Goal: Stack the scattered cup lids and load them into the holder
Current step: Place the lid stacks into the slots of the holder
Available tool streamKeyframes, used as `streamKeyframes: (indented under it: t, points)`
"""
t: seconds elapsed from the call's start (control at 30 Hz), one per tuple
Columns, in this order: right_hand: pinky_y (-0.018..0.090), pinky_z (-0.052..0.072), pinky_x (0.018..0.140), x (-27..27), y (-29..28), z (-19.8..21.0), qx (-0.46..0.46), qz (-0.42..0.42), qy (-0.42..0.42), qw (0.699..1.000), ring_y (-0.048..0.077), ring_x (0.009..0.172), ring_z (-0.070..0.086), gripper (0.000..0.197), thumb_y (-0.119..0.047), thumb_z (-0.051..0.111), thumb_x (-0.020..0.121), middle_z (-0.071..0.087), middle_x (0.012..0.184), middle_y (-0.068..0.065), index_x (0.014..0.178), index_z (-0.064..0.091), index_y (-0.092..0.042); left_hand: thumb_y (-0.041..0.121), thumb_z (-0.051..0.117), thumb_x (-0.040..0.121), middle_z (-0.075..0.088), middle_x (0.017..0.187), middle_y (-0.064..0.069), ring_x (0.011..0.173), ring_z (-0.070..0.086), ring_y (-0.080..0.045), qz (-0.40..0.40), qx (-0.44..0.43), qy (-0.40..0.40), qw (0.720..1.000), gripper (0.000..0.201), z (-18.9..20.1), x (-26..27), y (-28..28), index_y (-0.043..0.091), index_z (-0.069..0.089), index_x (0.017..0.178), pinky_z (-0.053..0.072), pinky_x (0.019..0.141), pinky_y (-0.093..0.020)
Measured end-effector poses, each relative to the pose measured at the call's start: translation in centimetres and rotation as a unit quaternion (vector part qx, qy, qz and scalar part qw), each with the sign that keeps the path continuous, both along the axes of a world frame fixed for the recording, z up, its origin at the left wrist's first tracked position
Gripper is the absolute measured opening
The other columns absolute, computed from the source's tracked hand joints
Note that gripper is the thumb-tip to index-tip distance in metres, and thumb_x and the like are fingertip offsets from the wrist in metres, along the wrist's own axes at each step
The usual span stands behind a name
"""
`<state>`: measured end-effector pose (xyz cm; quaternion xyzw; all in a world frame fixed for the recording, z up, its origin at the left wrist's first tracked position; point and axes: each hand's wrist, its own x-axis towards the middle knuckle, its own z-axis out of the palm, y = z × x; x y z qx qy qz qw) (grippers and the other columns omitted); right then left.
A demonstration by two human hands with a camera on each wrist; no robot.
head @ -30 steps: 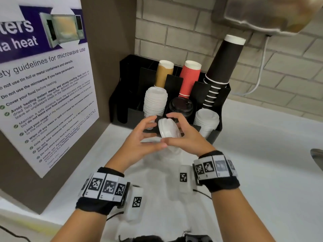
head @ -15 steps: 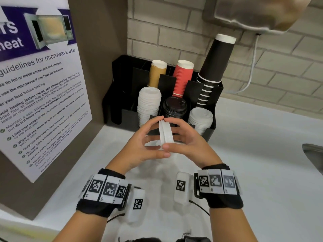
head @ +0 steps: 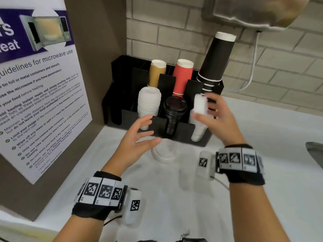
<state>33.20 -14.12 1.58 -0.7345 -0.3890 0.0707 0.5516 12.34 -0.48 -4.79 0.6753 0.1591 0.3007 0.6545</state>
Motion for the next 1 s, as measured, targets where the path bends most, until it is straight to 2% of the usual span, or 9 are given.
streamKeyframes:
  t: [0.07, 0.13, 0.2, 0.33, 0.43, 0.63, 0.7, 0.87, 1.0]
  points:
    - [0.017, 0.048, 0.078, 3.4, 0.3, 0.9, -0.032, -0.050, -0.038, 0.998, 0.017, 0.104, 0.059, 0.065, -0.031, 0.080, 0.074, 0.059, 0.120, 0.000, 0.131, 0.049, -0.033, 0.020, 0.073, 0.080, 0.055, 0.129, 0.013, 0.110, 0.063, -0.008, 0.045, 0.006, 0.000, 0.999, 0.054, -0.2, -0.3, 0.4, 0.032, 0.052, 0.129, 0.050, 0.079, -0.012]
    - [0.030, 0.048, 0.091, 6.1, 0.8, 1.3, -0.091, -0.070, -0.068, 0.991, 0.020, 0.111, 0.056, 0.065, -0.034, 0.078, 0.077, 0.056, 0.123, -0.002, 0.134, 0.048, -0.033, 0.010, 0.070, 0.085, 0.057, 0.124, 0.015, 0.104, 0.064, -0.008, 0.075, 0.007, -0.003, 0.997, 0.044, -0.4, -0.5, 0.8, 0.030, 0.056, 0.123, 0.048, 0.077, -0.010]
    - [0.035, 0.044, 0.099, 8.1, 1.4, 1.3, -0.147, -0.064, -0.085, 0.983, 0.022, 0.117, 0.054, 0.064, -0.032, 0.077, 0.078, 0.054, 0.123, -0.003, 0.135, 0.048, -0.031, 0.009, 0.069, 0.087, 0.058, 0.120, 0.018, 0.100, 0.064, -0.005, 0.085, 0.009, -0.001, 0.996, 0.041, -0.5, -0.6, 1.2, 0.029, 0.058, 0.121, 0.047, 0.077, -0.009]
    - [0.028, 0.039, 0.092, 9.7, 2.3, 0.7, -0.244, -0.029, -0.102, 0.964, 0.022, 0.120, 0.050, 0.062, -0.031, 0.076, 0.078, 0.054, 0.127, -0.001, 0.133, 0.049, -0.032, 0.010, 0.068, 0.088, 0.058, 0.120, 0.018, 0.095, 0.064, 0.002, 0.092, 0.016, 0.003, 0.996, 0.037, -0.5, -0.8, 1.5, 0.032, 0.060, 0.117, 0.047, 0.078, -0.010]
    - [0.030, 0.040, 0.091, 9.5, 3.0, 0.6, -0.274, -0.014, -0.122, 0.954, 0.023, 0.118, 0.050, 0.062, -0.032, 0.076, 0.077, 0.054, 0.129, 0.002, 0.132, 0.049, -0.033, 0.009, 0.068, 0.088, 0.058, 0.121, 0.015, 0.093, 0.064, 0.003, 0.098, 0.014, 0.005, 0.995, 0.035, -0.6, -0.7, 1.5, 0.031, 0.061, 0.115, 0.048, 0.081, -0.015]
    - [0.035, 0.042, 0.095, 8.6, 3.5, -0.1, -0.338, -0.006, -0.160, 0.927, 0.029, 0.117, 0.050, 0.067, -0.031, 0.076, 0.077, 0.051, 0.130, 0.013, 0.135, 0.043, -0.028, 0.011, 0.068, 0.088, 0.059, 0.120, 0.016, 0.094, 0.064, 0.003, 0.098, 0.018, 0.013, 0.995, 0.034, -0.6, -0.7, 1.6, 0.031, 0.061, 0.115, 0.048, 0.077, -0.011]
    - [0.035, 0.041, 0.098, 8.4, 3.6, -0.3, -0.358, -0.001, -0.169, 0.918, 0.031, 0.120, 0.049, 0.069, -0.030, 0.075, 0.078, 0.048, 0.134, 0.014, 0.139, 0.041, -0.029, 0.011, 0.068, 0.088, 0.059, 0.120, 0.016, 0.094, 0.064, 0.002, 0.099, 0.018, 0.016, 0.995, 0.034, -0.5, -0.7, 1.6, 0.032, 0.062, 0.114, 0.048, 0.079, -0.014]
    - [0.027, 0.034, 0.091, 7.8, 3.7, -0.8, -0.373, 0.000, -0.178, 0.911, 0.033, 0.123, 0.045, 0.072, -0.024, 0.071, 0.082, 0.043, 0.136, 0.018, 0.145, 0.037, -0.028, 0.012, 0.068, 0.089, 0.058, 0.122, 0.013, 0.095, 0.064, 0.002, 0.097, 0.021, 0.022, 0.995, 0.033, -0.4, -0.7, 1.5, 0.034, 0.062, 0.113, 0.047, 0.088, -0.023]
    - [0.038, 0.035, 0.107, 7.4, 3.6, -1.1, -0.405, -0.006, -0.185, 0.895, 0.034, 0.127, 0.043, 0.072, -0.026, 0.070, 0.082, 0.041, 0.140, 0.017, 0.146, 0.036, -0.031, 0.012, 0.068, 0.089, 0.059, 0.123, 0.012, 0.095, 0.064, 0.001, 0.096, 0.022, 0.022, 0.995, 0.033, -0.3, -0.6, 1.5, 0.034, 0.062, 0.112, 0.047, 0.088, -0.025]
